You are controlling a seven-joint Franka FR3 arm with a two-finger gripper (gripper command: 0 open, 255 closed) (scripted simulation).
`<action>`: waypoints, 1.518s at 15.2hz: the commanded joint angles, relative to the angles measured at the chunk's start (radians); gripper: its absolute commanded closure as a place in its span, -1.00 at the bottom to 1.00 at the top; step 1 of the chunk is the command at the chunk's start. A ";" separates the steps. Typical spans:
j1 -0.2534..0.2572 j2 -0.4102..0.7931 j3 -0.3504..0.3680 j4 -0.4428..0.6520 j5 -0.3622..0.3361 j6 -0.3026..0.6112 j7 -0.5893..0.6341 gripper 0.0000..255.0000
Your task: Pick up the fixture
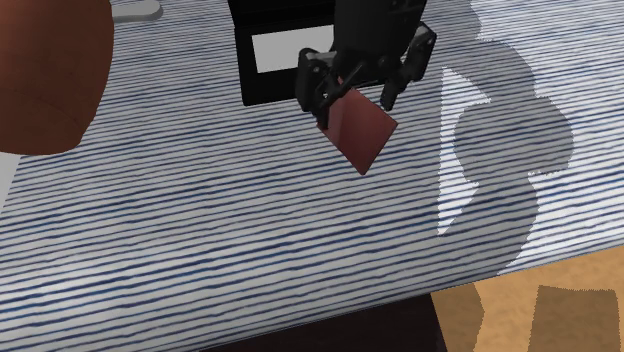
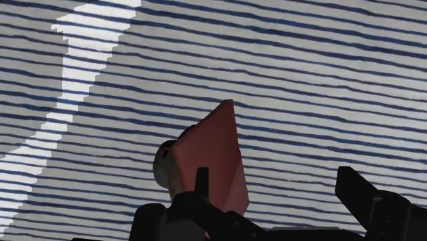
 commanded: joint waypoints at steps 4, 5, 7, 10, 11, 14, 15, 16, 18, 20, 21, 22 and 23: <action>-0.003 0.183 -0.046 0.118 0.013 0.081 -0.147 -1.00; -0.004 0.221 -0.052 0.148 0.019 0.090 -0.175 -1.00; -0.006 0.241 -0.054 0.153 0.023 0.108 -0.189 -1.00; -0.007 0.252 -0.054 0.123 0.024 0.147 -0.190 -1.00; -0.007 0.256 -0.054 0.114 0.025 0.160 -0.190 -1.00; -0.007 0.266 -0.055 0.090 0.027 0.194 -0.192 -1.00; -0.007 0.266 -0.055 0.091 0.027 0.194 -0.192 -1.00; -0.008 0.268 -0.056 0.091 0.028 0.196 -0.193 1.00; -0.008 0.268 -0.056 0.092 0.028 0.195 -0.194 1.00; -0.008 0.268 -0.056 0.092 0.028 0.194 -0.194 1.00; -0.008 0.268 -0.056 0.093 0.028 0.194 -0.194 1.00; -0.008 0.268 -0.056 0.092 0.028 0.194 -0.194 1.00; -0.008 0.267 -0.056 0.092 0.028 0.194 -0.194 1.00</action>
